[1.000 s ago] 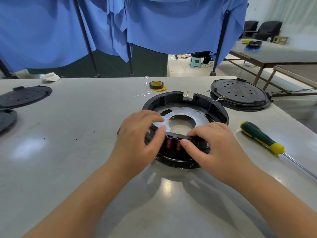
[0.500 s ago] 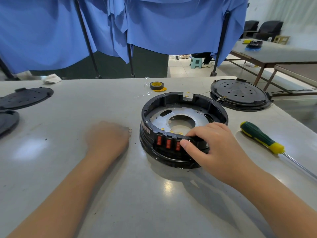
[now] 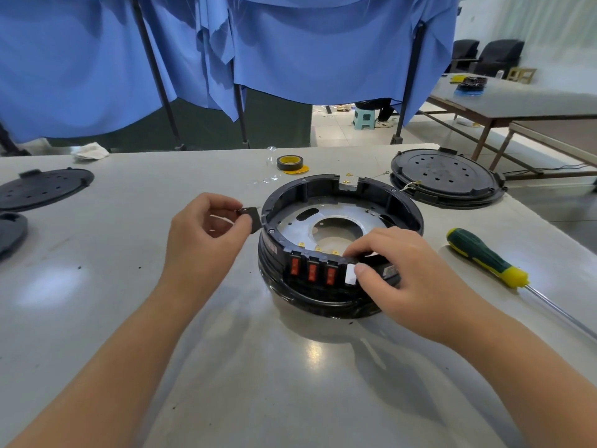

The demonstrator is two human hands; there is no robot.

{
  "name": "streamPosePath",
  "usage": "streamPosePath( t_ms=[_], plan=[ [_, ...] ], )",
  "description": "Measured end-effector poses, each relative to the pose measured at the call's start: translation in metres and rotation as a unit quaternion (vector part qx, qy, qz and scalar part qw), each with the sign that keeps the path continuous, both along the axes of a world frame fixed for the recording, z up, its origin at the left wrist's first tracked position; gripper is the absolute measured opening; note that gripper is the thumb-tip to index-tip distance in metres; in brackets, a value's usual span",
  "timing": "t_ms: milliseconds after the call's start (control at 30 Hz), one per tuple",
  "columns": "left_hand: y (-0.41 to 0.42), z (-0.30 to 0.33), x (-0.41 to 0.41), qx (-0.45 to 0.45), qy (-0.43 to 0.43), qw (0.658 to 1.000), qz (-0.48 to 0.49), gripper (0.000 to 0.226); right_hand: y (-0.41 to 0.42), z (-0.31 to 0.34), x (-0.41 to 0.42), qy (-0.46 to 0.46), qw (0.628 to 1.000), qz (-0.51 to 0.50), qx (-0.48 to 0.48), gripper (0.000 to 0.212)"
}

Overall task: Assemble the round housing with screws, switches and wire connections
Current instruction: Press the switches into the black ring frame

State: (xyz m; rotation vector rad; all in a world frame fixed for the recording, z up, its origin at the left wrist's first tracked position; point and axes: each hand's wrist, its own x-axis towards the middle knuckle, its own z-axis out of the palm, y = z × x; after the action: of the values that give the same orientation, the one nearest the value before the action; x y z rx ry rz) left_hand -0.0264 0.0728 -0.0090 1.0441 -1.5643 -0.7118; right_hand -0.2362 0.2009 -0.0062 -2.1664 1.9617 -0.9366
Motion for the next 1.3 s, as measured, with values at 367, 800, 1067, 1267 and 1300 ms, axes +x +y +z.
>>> streamPosePath(
  t_ms=[367, 800, 1067, 1267, 1300],
  plan=[
    [0.058, 0.01, -0.026, -0.031, -0.034, 0.974, -0.22, 0.01, 0.001, 0.002, -0.002, 0.009, 1.0, 0.007, 0.001, 0.019],
    [0.07, -0.004, -0.035, -0.145, -0.165, 0.952, -0.216, 0.016, -0.001, 0.003, -0.004, -0.001, 1.0, 0.017, -0.013, 0.02],
    [0.073, -0.006, -0.037, -0.147, -0.181, 0.947, -0.221, 0.016, 0.0, 0.004, -0.004, -0.006, 1.0, 0.018, -0.007, 0.025],
    [0.073, -0.007, -0.037, -0.148, -0.186, 0.947, -0.216, 0.017, 0.0, 0.005, -0.003, -0.003, 1.0, 0.017, -0.001, 0.025],
    [0.073, -0.007, -0.037, -0.148, -0.187, 0.947, -0.213, 0.017, 0.0, 0.005, -0.003, -0.002, 1.0, 0.016, 0.0, 0.025]
  ],
)
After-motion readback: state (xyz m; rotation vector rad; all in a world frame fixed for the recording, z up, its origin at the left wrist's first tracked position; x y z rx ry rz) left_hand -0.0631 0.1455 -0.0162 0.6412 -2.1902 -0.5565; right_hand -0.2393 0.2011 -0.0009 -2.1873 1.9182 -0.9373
